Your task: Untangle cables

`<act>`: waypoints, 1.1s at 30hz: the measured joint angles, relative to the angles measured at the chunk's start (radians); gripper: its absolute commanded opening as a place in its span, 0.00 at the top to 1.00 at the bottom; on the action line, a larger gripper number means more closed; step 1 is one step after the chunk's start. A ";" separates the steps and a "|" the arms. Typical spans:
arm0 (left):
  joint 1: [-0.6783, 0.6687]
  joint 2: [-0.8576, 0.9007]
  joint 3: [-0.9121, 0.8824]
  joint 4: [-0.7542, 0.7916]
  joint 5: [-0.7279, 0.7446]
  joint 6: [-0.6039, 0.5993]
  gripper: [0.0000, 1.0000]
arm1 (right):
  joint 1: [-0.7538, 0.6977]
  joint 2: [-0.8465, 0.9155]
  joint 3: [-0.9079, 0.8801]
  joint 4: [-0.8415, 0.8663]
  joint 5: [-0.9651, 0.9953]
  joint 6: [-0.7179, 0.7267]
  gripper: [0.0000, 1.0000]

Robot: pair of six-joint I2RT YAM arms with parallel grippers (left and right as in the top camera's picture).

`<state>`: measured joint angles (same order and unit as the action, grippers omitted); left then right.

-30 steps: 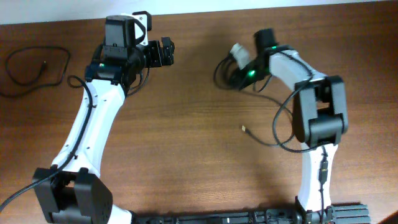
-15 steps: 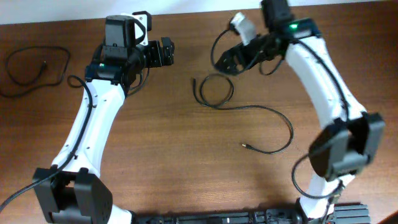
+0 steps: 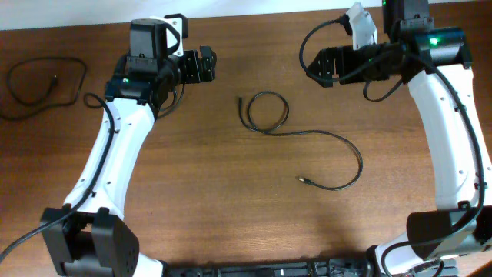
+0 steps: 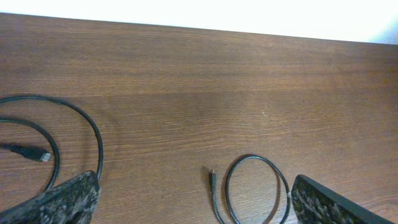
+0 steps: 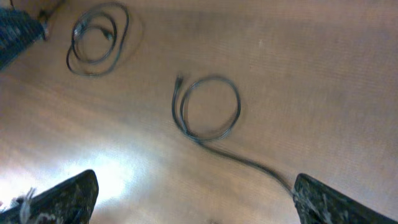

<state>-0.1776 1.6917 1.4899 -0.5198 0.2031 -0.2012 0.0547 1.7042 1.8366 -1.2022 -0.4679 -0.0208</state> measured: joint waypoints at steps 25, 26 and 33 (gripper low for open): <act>-0.412 0.215 -0.001 -0.295 -0.245 -0.719 0.01 | -0.001 -0.425 0.002 -0.186 0.393 0.002 0.01; -0.411 0.219 -0.001 -0.282 -0.241 -0.735 0.01 | -0.001 -0.412 0.002 -0.187 0.393 0.003 0.01; -0.411 0.293 -0.002 -0.169 -0.229 -0.768 0.00 | -0.001 -0.291 0.002 -0.177 0.393 0.003 0.01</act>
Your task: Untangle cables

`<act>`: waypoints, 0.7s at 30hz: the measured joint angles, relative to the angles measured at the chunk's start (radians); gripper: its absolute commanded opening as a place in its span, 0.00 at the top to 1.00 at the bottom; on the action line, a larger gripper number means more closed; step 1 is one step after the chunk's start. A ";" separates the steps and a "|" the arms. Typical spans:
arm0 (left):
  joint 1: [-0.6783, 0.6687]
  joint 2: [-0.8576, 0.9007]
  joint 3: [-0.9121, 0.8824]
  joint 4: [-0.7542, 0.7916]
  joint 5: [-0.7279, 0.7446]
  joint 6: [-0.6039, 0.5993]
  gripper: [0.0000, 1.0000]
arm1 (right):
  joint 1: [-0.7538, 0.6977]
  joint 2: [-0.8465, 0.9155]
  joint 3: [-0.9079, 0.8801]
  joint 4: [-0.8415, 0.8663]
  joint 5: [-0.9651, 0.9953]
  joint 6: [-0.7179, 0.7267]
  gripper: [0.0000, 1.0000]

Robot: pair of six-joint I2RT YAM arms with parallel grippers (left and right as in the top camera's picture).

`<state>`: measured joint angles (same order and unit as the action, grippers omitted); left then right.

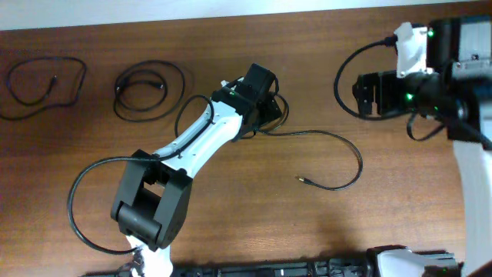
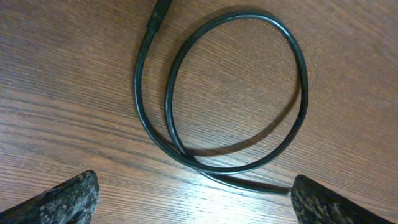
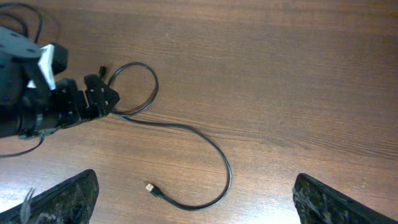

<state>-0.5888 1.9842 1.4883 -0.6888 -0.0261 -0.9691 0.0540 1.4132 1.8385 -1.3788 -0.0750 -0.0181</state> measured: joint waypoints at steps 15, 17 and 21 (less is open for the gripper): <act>0.020 0.187 0.105 -0.206 0.018 -0.213 0.73 | 0.000 0.059 0.000 -0.175 -0.066 0.000 0.02; 0.028 0.198 0.119 -0.267 0.014 -0.191 0.91 | 0.000 0.059 0.000 -0.190 -0.066 -0.001 0.02; 0.073 0.211 0.157 -0.594 -0.096 -0.149 1.00 | 0.000 0.059 0.000 -0.193 -0.066 0.000 0.01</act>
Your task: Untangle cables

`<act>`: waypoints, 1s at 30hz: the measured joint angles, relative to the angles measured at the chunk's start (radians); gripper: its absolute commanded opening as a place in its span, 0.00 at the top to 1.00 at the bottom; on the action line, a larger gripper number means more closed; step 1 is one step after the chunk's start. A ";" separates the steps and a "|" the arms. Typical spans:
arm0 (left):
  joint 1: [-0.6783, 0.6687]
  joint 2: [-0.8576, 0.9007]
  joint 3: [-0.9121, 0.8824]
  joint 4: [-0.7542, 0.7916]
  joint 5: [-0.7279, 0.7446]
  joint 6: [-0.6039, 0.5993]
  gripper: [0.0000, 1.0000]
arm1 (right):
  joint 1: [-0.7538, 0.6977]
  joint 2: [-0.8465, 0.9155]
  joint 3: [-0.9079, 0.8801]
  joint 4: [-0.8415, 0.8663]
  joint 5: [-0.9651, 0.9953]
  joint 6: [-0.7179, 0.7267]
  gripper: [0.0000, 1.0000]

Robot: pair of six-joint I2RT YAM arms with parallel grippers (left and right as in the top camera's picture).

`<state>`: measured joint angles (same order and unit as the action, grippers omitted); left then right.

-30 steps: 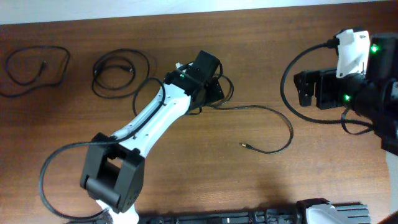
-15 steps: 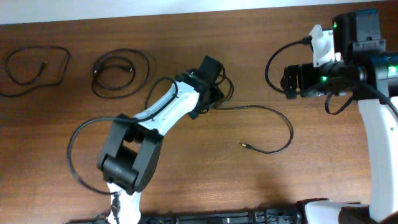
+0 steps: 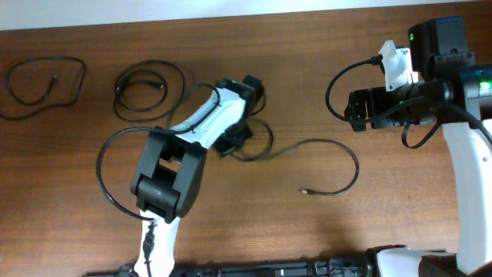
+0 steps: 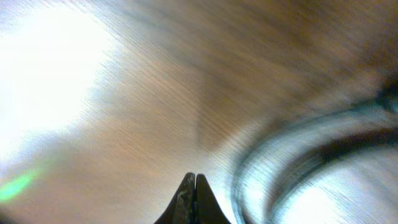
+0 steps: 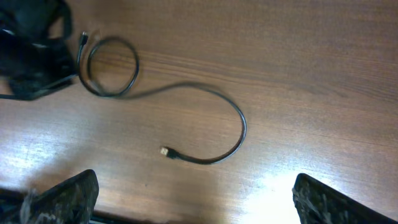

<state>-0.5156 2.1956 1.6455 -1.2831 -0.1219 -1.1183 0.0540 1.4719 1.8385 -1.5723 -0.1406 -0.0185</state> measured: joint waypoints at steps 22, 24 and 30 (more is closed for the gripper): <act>-0.182 0.010 0.180 0.156 0.082 1.416 0.10 | 0.000 0.000 0.000 0.017 0.000 0.000 0.01; -0.182 0.010 0.119 0.181 0.127 1.502 0.09 | 0.000 0.000 0.000 0.017 0.000 0.000 0.01; -0.183 0.007 0.005 0.188 0.219 1.604 0.16 | 0.000 0.000 0.000 0.017 0.000 0.000 0.02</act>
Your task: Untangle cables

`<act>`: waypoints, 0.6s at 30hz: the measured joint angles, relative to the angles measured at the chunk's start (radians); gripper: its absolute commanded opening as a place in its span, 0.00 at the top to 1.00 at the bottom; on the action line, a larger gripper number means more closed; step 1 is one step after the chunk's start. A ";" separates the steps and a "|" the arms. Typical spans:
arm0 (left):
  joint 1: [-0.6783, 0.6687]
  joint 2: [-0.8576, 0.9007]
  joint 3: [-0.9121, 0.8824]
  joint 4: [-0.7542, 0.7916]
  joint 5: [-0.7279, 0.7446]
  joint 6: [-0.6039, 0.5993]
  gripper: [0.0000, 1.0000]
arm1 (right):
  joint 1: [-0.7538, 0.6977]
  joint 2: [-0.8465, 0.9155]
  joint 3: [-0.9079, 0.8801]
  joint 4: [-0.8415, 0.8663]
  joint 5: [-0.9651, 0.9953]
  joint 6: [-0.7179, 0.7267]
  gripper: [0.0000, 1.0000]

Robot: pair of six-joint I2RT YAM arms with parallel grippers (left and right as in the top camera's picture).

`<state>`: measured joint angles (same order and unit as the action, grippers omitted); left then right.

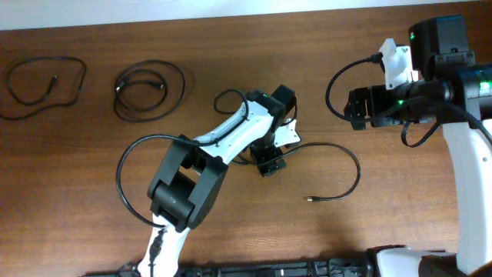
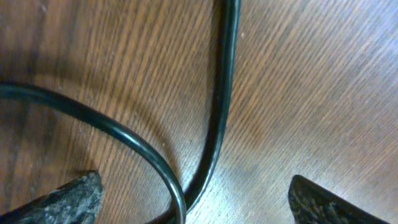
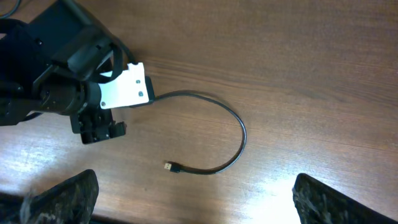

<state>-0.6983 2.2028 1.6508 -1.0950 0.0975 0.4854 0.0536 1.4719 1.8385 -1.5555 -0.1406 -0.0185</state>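
A thin black cable (image 1: 350, 158) lies mid-table. Its plug end (image 1: 310, 198) rests toward the front, and its other part runs under my left arm. My left gripper (image 1: 269, 160) is down at the table over that part. In the left wrist view its fingers (image 2: 62, 199) stand wide apart, open, with two strands of the cable (image 2: 221, 112) meeting between them. My right gripper (image 1: 355, 108) hangs open high at the right, holding nothing. The right wrist view shows the cable's curve (image 3: 239, 134) and plug (image 3: 169, 166) below it.
Two more black cables lie coiled at the far left: one (image 1: 42, 83) near the table's left edge and one (image 1: 150, 88) beside it. The left arm's white link (image 1: 231, 135) crosses the middle of the table. The far table edge (image 1: 246, 14) meets a white wall.
My left gripper was shut just left of the cable's loop. Now it is open and a little farther right and nearer the front, over two strands. The plug end has shifted slightly forward.
At first both grippers were open at the back, with the looped cable alone mid-table. My left gripper then stood open right above the loop. Later it was shut there and the loop had shifted left. Now it is open over the strands. My right gripper stayed open at the right.
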 measured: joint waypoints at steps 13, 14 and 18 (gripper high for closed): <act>0.000 -0.017 -0.056 -0.012 0.009 0.031 1.00 | 0.000 0.000 0.000 0.000 0.000 0.000 0.01; 0.000 -0.017 -0.056 -0.022 -0.008 0.031 1.00 | 0.000 0.000 0.000 0.000 0.000 0.000 0.02; 0.006 -0.019 -0.056 -0.026 -0.031 0.027 1.00 | 0.000 0.000 0.000 0.000 0.000 0.000 0.01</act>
<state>-0.6918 2.1841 1.5948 -1.1206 0.0666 0.5121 0.0540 1.4719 1.8385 -1.5555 -0.1406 -0.0185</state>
